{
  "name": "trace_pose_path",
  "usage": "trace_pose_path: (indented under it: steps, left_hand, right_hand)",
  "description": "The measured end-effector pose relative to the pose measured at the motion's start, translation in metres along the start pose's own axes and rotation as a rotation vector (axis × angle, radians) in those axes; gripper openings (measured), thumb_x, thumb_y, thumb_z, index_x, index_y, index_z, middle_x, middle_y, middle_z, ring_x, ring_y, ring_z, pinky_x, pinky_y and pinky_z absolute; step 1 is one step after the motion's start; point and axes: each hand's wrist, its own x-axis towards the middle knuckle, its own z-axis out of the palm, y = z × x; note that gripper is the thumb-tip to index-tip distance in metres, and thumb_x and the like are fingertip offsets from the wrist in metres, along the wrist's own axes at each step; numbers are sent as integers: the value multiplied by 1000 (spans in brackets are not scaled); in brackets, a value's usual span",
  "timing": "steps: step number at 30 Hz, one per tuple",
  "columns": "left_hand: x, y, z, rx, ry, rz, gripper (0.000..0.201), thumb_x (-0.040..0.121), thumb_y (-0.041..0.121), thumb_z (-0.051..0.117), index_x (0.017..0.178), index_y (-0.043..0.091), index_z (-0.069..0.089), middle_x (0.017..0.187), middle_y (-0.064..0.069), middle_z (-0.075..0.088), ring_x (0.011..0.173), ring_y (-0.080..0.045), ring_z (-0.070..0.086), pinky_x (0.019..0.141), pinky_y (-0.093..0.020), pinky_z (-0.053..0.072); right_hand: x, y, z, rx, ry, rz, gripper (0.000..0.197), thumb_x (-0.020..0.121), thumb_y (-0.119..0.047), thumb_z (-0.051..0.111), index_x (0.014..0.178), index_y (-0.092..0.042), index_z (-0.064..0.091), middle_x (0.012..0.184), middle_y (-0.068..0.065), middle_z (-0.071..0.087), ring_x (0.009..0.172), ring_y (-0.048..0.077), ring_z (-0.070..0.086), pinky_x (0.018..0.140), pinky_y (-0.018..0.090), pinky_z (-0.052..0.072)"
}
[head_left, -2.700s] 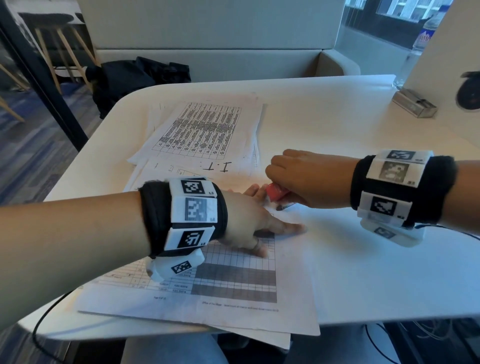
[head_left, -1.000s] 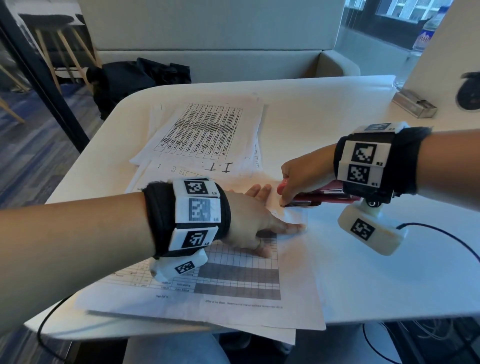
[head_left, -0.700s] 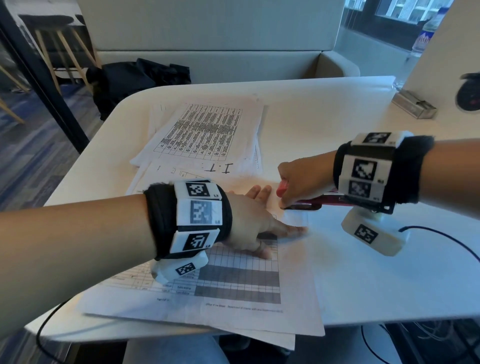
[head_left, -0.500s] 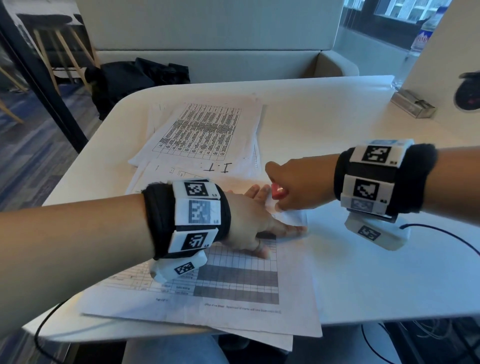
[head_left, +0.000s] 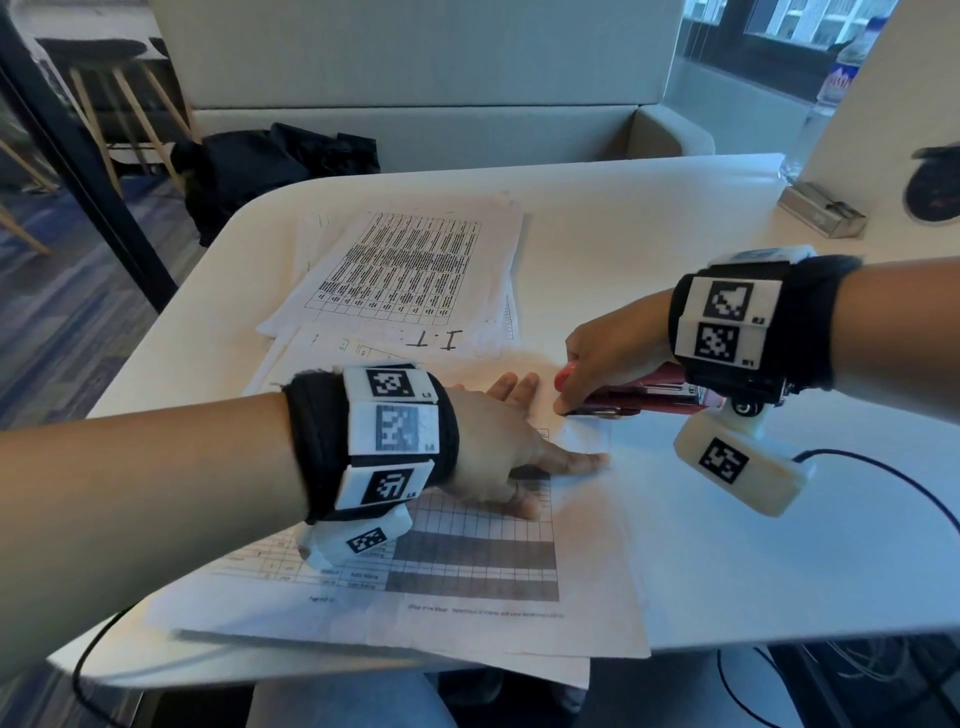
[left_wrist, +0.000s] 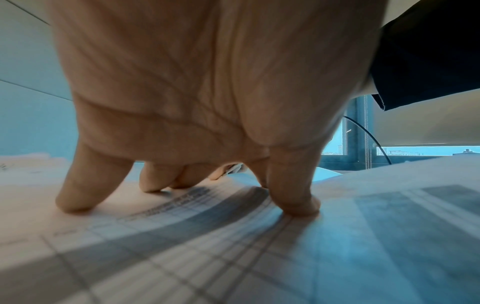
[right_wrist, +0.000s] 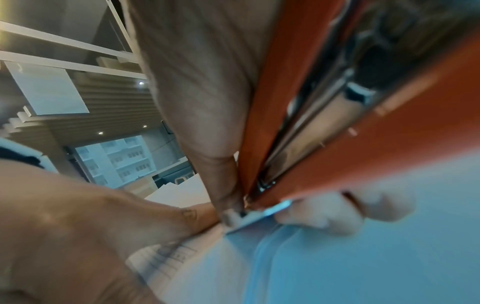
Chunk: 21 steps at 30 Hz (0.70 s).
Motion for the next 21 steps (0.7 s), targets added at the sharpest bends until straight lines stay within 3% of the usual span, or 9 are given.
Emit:
trace_pose_path:
  steps: [11, 17, 21]
  left_hand:
    - [1, 0, 1, 4, -7, -4, 68, 96, 50, 44, 136, 66, -8, 152, -15, -33, 143, -30, -25, 116, -59, 5]
    - [1, 0, 0, 7, -10, 9, 68, 96, 50, 44, 135, 67, -9, 151, -15, -35, 143, -31, -25, 116, -59, 4]
    - [1, 0, 0, 5, -18, 8, 67, 97, 49, 44, 136, 67, -8, 152, -14, -34, 142, -31, -27, 115, -59, 6]
  right_hand:
    - [-1, 5, 1, 51, -5, 10, 50, 85, -52, 62, 110, -9, 61, 97, 8, 70, 70, 18, 64, 58, 24, 48]
    - [-10, 0, 13, -103, 242, -138, 37, 89, -46, 61, 103, -18, 41, 86, -3, 58, 65, 7, 51, 53, 21, 36]
    - [-12, -2, 20, -209, 355, -272, 34, 90, -43, 58, 99, -20, 34, 75, -6, 50, 61, 8, 46, 51, 23, 33]
